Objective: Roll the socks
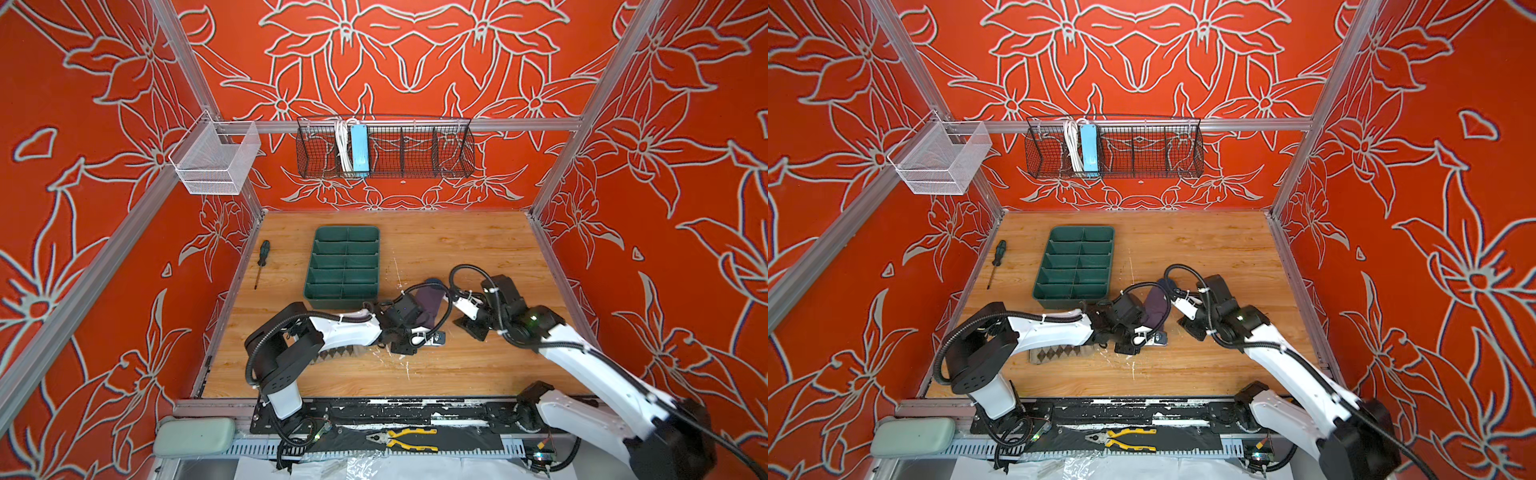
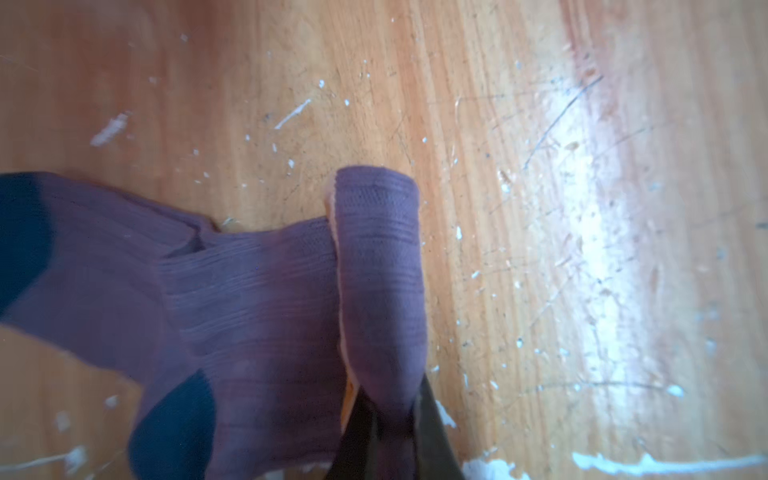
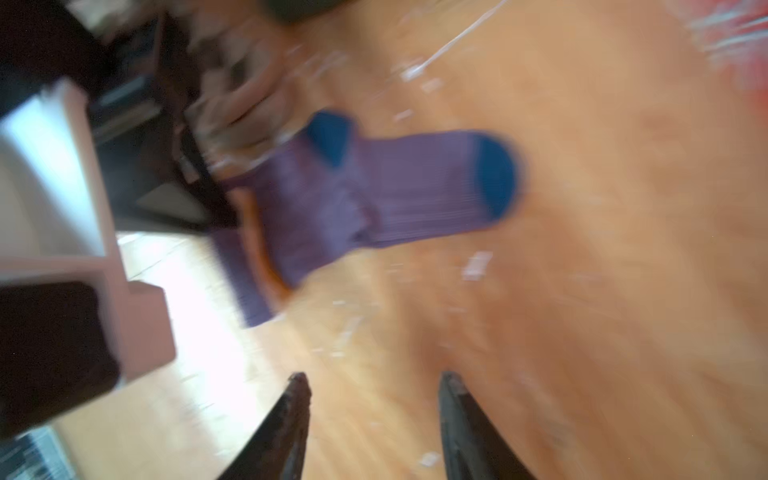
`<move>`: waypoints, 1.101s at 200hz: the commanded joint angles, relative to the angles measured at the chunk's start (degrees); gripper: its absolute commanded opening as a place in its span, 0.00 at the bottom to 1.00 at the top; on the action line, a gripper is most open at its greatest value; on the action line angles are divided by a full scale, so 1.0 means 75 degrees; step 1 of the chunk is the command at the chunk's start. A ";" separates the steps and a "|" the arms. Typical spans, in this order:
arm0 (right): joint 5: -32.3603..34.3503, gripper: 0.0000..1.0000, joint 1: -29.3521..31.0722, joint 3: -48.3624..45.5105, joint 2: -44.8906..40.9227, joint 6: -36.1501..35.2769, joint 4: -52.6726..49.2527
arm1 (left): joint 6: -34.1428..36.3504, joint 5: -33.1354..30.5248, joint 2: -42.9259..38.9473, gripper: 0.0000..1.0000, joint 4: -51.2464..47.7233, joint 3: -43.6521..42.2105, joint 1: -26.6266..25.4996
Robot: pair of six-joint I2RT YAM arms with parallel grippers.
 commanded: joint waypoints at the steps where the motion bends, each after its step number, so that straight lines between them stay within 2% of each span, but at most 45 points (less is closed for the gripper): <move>1: 0.1673 0.54 0.0004 -0.0293 -0.1218 0.0139 0.0772 | -0.0195 0.1156 0.0724 0.00 -0.1934 0.0588 0.0317; 16: 0.1441 0.54 0.0004 -0.0345 -0.2172 -0.0434 0.0486 | -0.0603 0.1283 0.0973 0.00 -0.2122 0.0904 0.0448; 47: -0.0582 0.55 0.0025 -0.0338 -0.3398 -0.2310 -0.1189 | -0.0800 0.1726 0.1430 0.00 -0.2606 0.1512 0.0672; 81: -0.0594 0.55 0.0282 -0.0458 -0.3013 -0.3121 -0.1972 | -0.1260 0.2289 0.1809 0.00 -0.2914 0.1976 0.0966; 97: -0.0190 0.55 0.0928 -0.0694 -0.2703 -0.3168 -0.1457 | -0.1385 0.2586 0.1988 0.00 -0.3139 0.2177 0.1094; 116: 0.0913 0.56 0.2160 -0.1138 -0.2140 -0.3552 -0.0337 | -0.1464 0.2811 0.2185 0.00 -0.3345 0.2360 0.1223; 139: 0.1656 0.55 0.3025 -0.1422 -0.0838 -0.3794 0.1051 | -0.1546 0.3032 0.2318 0.00 -0.3438 0.2475 0.1341; 188: 0.2026 0.54 0.3437 -0.1700 0.1712 -0.3739 0.3789 | -0.1553 0.3152 0.2478 0.00 -0.3596 0.2654 0.1427; 220: 0.2079 0.50 0.3450 -0.1521 0.2986 -0.3902 0.4324 | -0.1565 0.3150 0.2474 0.00 -0.3632 0.2646 0.1438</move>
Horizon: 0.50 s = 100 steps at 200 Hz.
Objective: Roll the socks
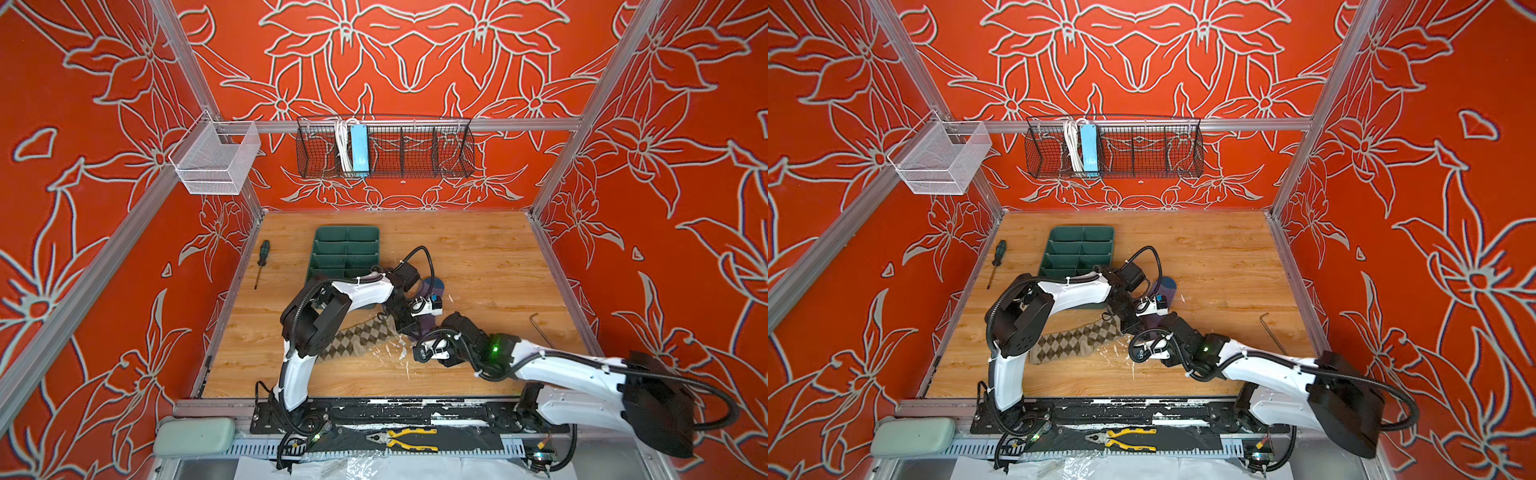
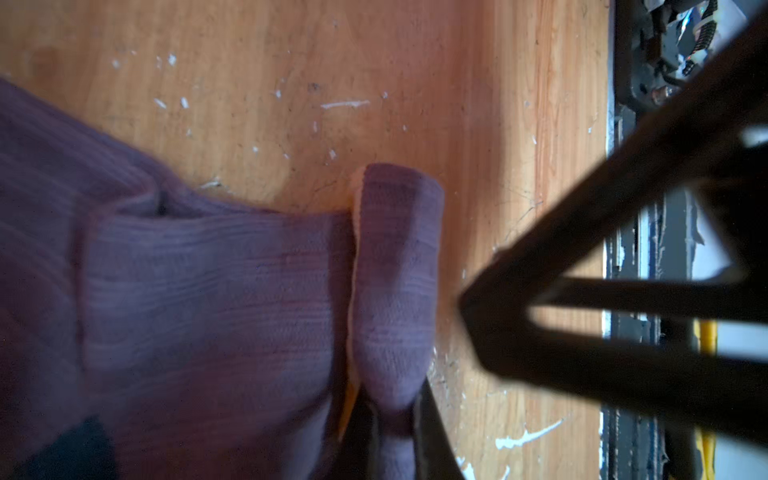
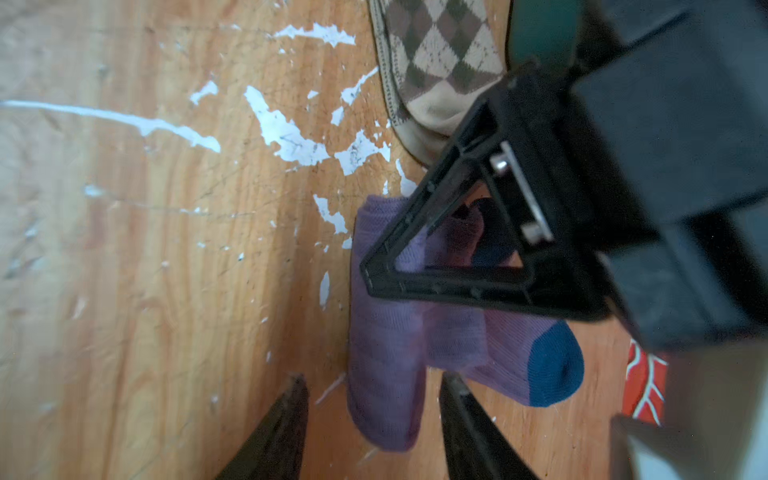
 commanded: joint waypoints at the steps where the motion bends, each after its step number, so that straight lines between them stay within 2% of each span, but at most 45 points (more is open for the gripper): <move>1: 0.0249 0.49 0.0048 0.0078 0.0667 -0.0231 0.0984 | -0.0029 -0.0172 0.0351 0.00 -0.0511 -0.0108 -0.0006; 14: 0.0404 0.45 0.0048 0.0136 0.1048 -0.0190 0.1053 | -0.0029 -0.0154 0.0308 0.00 -0.0511 -0.0126 -0.0003; 34: 0.0572 0.34 0.0048 0.0265 0.1416 -0.0116 0.0928 | -0.0029 -0.0155 0.0219 0.00 -0.0530 -0.0132 -0.0007; 51: 0.0546 0.19 0.0048 0.0357 0.1477 0.0001 0.0564 | -0.0009 -0.0155 0.0095 0.00 -0.0512 -0.0164 -0.0005; 71: 0.0373 0.00 0.0044 0.0450 0.1410 0.0115 0.0027 | -0.0039 -0.0217 -0.0196 0.08 -0.0305 -0.0290 -0.0003; 100: 0.0094 0.00 0.0045 0.0742 0.1272 0.0412 -0.1209 | -0.0263 -0.0737 -0.0939 0.25 0.0491 -0.0719 -0.0003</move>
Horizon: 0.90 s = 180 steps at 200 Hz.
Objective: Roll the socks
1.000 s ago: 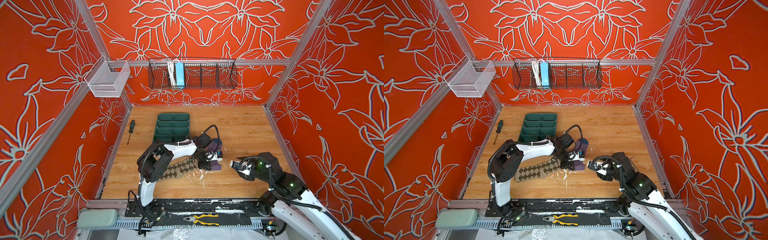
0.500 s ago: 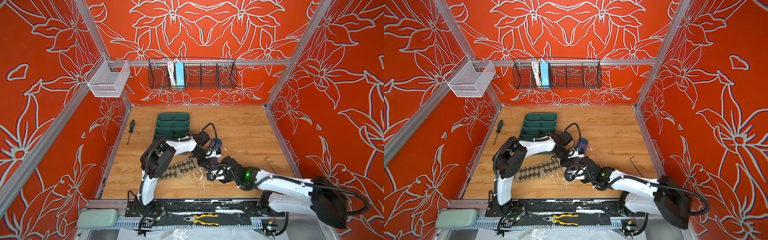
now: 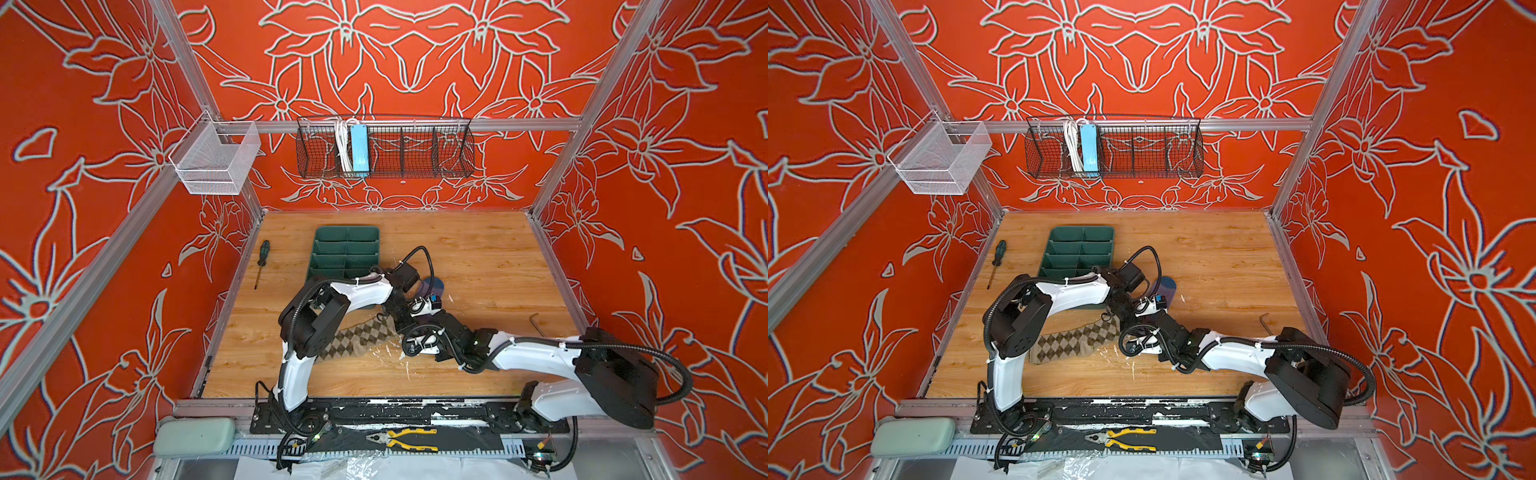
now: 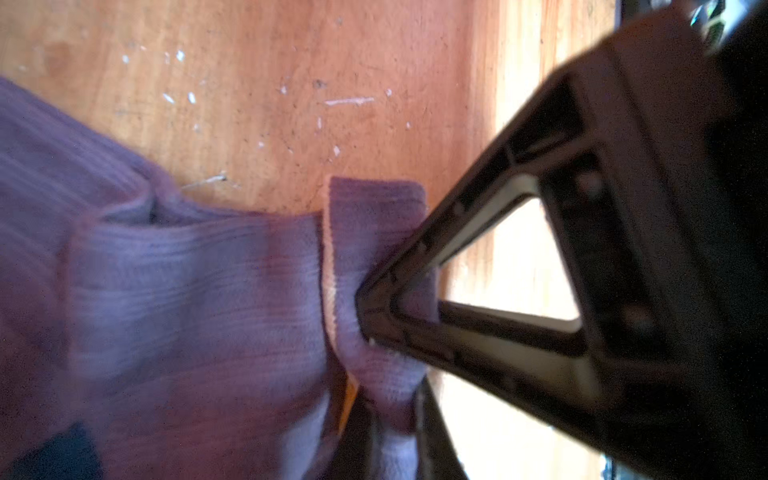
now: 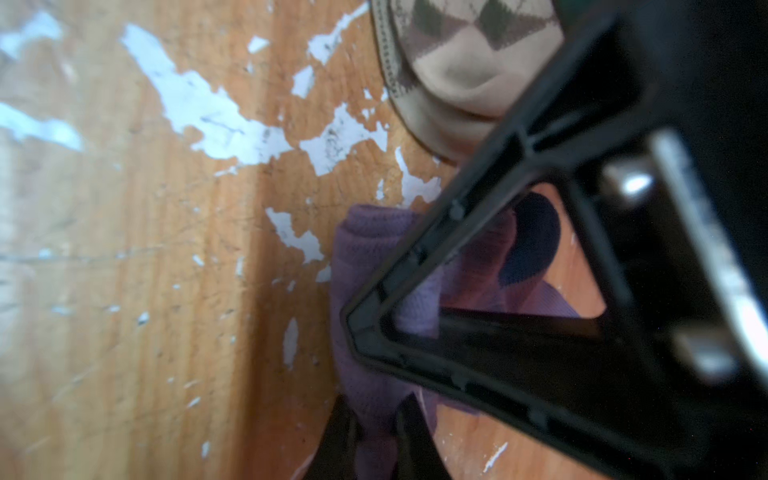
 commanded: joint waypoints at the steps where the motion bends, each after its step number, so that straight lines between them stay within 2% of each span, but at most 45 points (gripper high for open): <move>1: -0.0299 0.00 0.0047 0.0269 -0.0063 0.0302 -0.1518 | -0.0109 -0.0640 -0.0702 0.26 0.0299 -0.0453 0.0006; 48: -0.0649 0.00 -0.0032 0.0855 -0.0030 0.1109 -0.3067 | -0.0998 -0.1622 -0.3039 0.37 0.2914 -0.2133 0.0374; 73: -0.1080 0.00 -0.0233 0.1173 0.0032 0.1447 -0.3546 | -0.1230 -0.2105 -0.4376 0.42 0.3640 -0.2986 0.0730; 86: -0.1526 0.00 -0.0338 0.1384 0.0121 0.1491 -0.3842 | -0.1315 -0.2086 -0.5009 0.44 0.3614 -0.3247 0.0923; 103: -0.2053 0.00 -0.0505 0.1795 0.0416 0.1458 -0.4265 | -0.1483 -0.1485 -0.5844 0.49 0.3489 -0.3607 0.1186; 123: -0.2710 0.00 -0.0804 0.2456 0.1018 0.1433 -0.4954 | -0.1435 -0.1023 -0.6929 0.54 0.3223 -0.4106 0.1205; 144: -0.3367 0.00 -0.1226 0.3235 0.1858 0.1462 -0.5713 | -0.1425 -0.0975 -0.8236 0.57 0.2977 -0.4591 0.1201; 180: -0.3818 0.00 -0.1762 0.4268 0.2986 0.1512 -0.6387 | -0.0515 -0.0721 -0.9656 0.60 0.2244 -0.4956 0.1195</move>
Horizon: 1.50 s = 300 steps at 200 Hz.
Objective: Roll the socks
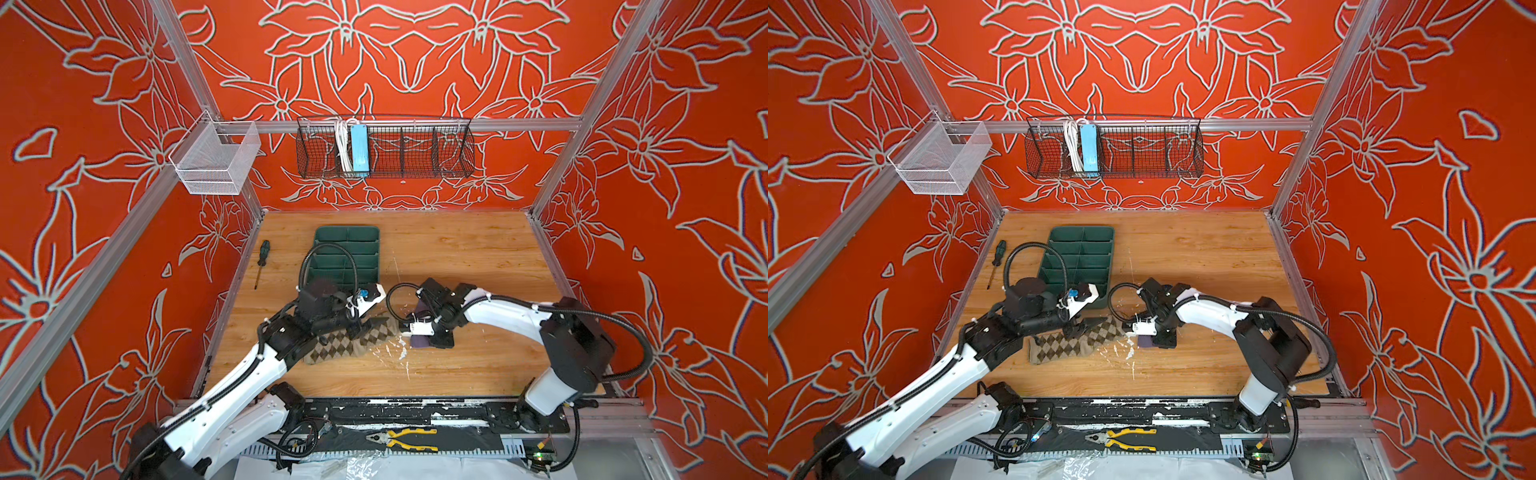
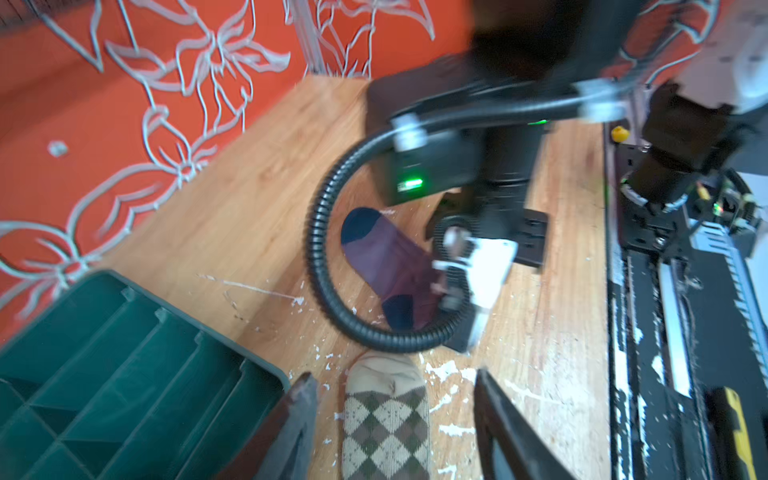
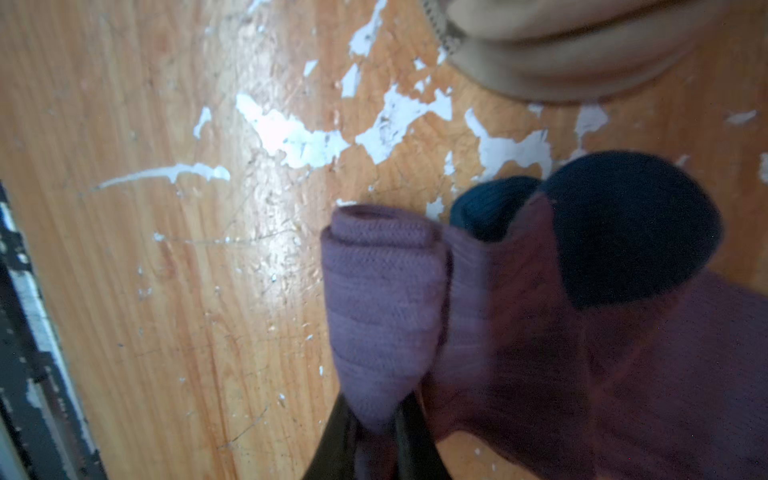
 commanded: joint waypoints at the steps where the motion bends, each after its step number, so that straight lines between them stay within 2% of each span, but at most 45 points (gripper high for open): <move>1: -0.0687 0.00 -0.0273 0.0449 0.0623 0.0113 -0.0928 | 0.0736 0.0531 -0.0536 0.60 -0.0575 -0.0152 -0.0009; 11: -0.0782 0.00 -0.0376 0.0620 0.0832 0.0104 -0.0948 | 0.1066 0.0618 -0.0587 0.60 -0.0878 -0.0133 -0.0107; 23: -0.0885 0.00 -0.0485 0.0785 0.1059 0.0108 -0.0919 | 0.1365 0.0333 -0.0491 0.61 -0.1077 -0.0112 -0.0437; 45: -0.0945 0.01 -0.0597 0.1011 0.1417 0.0097 -0.0860 | 0.2170 -0.1129 0.0061 0.62 -0.1076 -0.0190 -0.1646; 69: -0.0993 0.05 -0.0666 0.1150 0.1671 0.0017 -0.0872 | 0.2869 -0.2490 0.0994 0.65 -0.0100 -0.0497 -0.2875; 98: -0.0988 0.07 -0.0714 0.1176 0.1768 -0.0033 -0.0884 | 0.3160 -0.3505 0.2871 0.63 0.1483 -0.0529 -0.3643; 134: -0.1108 0.07 -0.0726 0.1113 0.1700 -0.0010 -0.0842 | 0.3116 -0.4264 0.4884 0.58 0.3439 -0.0307 -0.3863; 178: -0.1199 0.07 -0.0723 0.1034 0.1513 -0.0011 -0.0833 | 0.3037 -0.4900 0.6321 0.46 0.4336 -0.0141 -0.3854; 204: -0.1295 0.07 -0.0727 0.0991 0.1421 -0.0013 -0.0845 | 0.2952 -0.5015 0.6691 0.37 0.4459 -0.0106 -0.3859; 233: -0.1204 0.07 -0.0806 0.0891 0.1204 0.0168 -0.0686 | 0.2846 -0.5097 0.6815 0.15 0.4271 -0.0108 -0.3860; 252: -0.1269 0.10 -0.0908 0.0690 0.0807 0.0382 -0.0352 | 0.2734 -0.5271 0.6841 0.07 0.4078 -0.0128 -0.3853; 275: -0.1283 0.13 -0.1047 0.0251 0.0055 0.0581 0.0058 | 0.2713 -0.5310 0.6852 0.01 0.3883 -0.0162 -0.3852; 300: -0.1039 0.20 -0.1170 -0.0404 -0.0992 0.0692 0.0486 | 0.2721 -0.5151 0.6836 0.00 0.3715 -0.0162 -0.3788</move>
